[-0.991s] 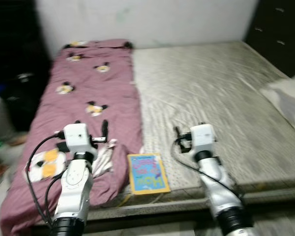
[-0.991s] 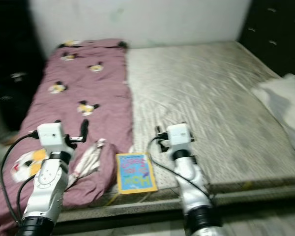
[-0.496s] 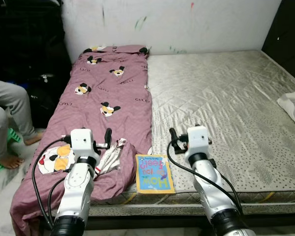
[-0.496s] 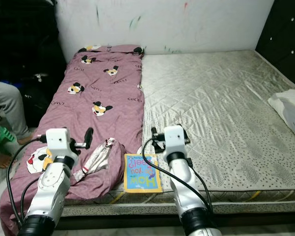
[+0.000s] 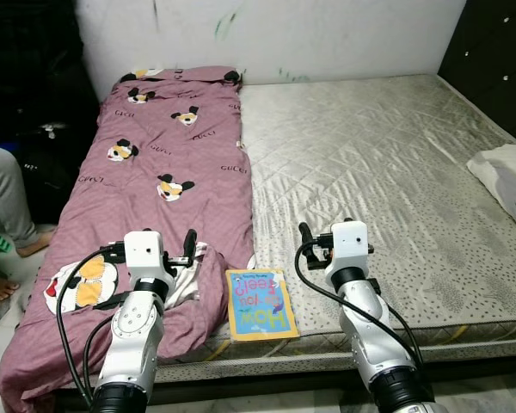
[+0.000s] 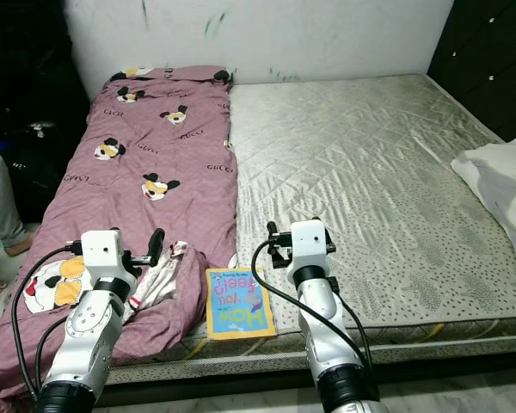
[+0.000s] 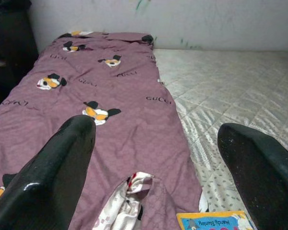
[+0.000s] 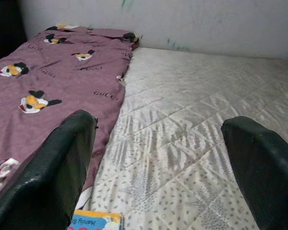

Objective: Clean up the room

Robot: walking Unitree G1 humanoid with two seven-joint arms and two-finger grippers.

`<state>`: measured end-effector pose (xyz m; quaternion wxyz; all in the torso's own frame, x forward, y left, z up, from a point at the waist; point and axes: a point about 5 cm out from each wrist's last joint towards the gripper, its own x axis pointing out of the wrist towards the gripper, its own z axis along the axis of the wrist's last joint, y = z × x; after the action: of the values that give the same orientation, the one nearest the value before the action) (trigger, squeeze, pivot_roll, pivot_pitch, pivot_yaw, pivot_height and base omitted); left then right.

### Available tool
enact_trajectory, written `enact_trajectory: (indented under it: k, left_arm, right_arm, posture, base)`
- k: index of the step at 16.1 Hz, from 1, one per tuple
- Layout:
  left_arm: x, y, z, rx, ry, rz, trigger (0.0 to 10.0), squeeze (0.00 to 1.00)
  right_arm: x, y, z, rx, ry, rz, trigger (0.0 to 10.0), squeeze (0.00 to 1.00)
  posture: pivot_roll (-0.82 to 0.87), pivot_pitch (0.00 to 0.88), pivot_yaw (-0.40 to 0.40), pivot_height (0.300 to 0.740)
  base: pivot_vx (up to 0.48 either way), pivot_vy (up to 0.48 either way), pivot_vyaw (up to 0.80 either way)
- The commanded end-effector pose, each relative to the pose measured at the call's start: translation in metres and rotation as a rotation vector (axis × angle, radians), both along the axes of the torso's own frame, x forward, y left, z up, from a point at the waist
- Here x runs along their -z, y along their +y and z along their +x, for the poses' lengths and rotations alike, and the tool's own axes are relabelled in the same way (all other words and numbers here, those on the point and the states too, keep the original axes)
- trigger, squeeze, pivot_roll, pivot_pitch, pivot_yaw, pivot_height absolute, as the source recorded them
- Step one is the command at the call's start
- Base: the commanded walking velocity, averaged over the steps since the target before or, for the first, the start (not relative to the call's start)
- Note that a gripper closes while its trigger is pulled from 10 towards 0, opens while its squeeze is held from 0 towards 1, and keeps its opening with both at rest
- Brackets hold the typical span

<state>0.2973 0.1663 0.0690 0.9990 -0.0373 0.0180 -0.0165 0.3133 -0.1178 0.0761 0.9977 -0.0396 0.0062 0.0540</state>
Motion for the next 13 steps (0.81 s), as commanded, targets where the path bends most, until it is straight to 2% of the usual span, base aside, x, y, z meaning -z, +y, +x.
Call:
enact_trajectory:
  k: [1, 6, 13]
  left_arm:
    - [-0.001, 0.001, -0.001, -0.002, 0.001, -0.006, 10.0, 0.00]
    - [0.002, -0.004, -0.006, -0.060, 0.015, -0.082, 10.0, 0.00]
    - [0.003, -0.001, -0.011, -0.086, 0.032, -0.106, 10.0, 0.00]
  right_arm:
    - [-0.002, -0.001, -0.001, 0.001, -0.002, 0.006, 10.0, 0.00]
    - [0.003, -0.008, -0.003, -0.046, 0.038, -0.032, 10.0, 0.00]
    - [0.004, -0.007, -0.005, -0.063, 0.058, -0.030, 10.0, 0.00]
  posture:
    - [-0.02, 0.024, 0.030, 0.740]
    - [-0.01, 0.050, -0.040, 0.740]
    - [-0.02, 0.068, -0.045, 0.740]
  base:
    - [0.000, 0.000, 0.00]
    - [0.000, 0.000, 0.00]
    - [0.000, 0.000, 0.00]
